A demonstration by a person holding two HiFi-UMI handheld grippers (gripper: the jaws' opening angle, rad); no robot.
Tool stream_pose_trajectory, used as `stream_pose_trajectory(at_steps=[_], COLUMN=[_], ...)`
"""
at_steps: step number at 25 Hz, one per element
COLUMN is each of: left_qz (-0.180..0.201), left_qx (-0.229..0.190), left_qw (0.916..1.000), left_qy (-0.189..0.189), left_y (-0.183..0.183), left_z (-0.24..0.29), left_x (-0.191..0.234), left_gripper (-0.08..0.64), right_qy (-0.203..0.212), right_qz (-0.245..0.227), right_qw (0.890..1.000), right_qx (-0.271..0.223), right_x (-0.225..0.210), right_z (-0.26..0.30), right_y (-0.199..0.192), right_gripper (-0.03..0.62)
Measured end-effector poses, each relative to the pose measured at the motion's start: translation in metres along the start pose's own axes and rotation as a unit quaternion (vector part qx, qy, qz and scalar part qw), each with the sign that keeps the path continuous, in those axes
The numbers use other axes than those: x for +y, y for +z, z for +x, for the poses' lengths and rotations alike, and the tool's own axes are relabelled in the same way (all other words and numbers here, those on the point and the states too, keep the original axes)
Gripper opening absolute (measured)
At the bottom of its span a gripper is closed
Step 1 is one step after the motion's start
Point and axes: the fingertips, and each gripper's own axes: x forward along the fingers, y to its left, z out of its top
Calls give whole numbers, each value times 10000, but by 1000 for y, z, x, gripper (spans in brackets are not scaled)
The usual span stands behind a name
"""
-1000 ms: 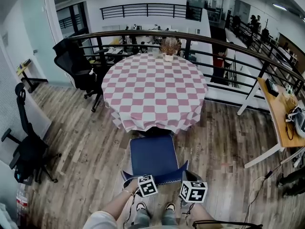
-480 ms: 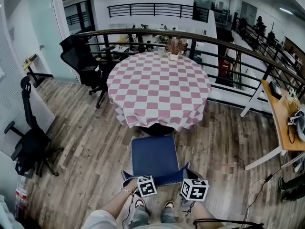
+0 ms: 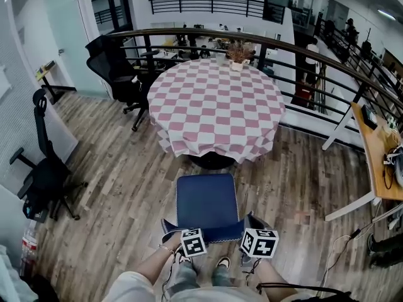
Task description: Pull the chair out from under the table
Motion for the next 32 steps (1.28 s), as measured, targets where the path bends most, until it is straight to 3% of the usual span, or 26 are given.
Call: stream_pose_trajectory(at_steps=[9, 20, 26, 32], left_qz=[56, -164, 197, 324], left_qx=[60, -70, 309, 538], left_qw=[9998, 9995, 9990, 9951], left_qy=[-184, -252, -270, -766], left_y=[-4, -3, -4, -3], left_z=[4, 4, 0, -13], left_x=[-32, -34, -34, -42], left_gripper=[95, 123, 141, 167], right_qy=[187, 290, 315, 303], right_qz=[-87, -157, -185, -250], right_qw=[9998, 9993, 9991, 9991], right_qx=[57, 174, 205, 188], right_x=[12, 23, 25, 26], right_z=[3, 15, 23, 29], right_y=[-3, -2, 5, 19], right_gripper=[18, 18, 18, 18])
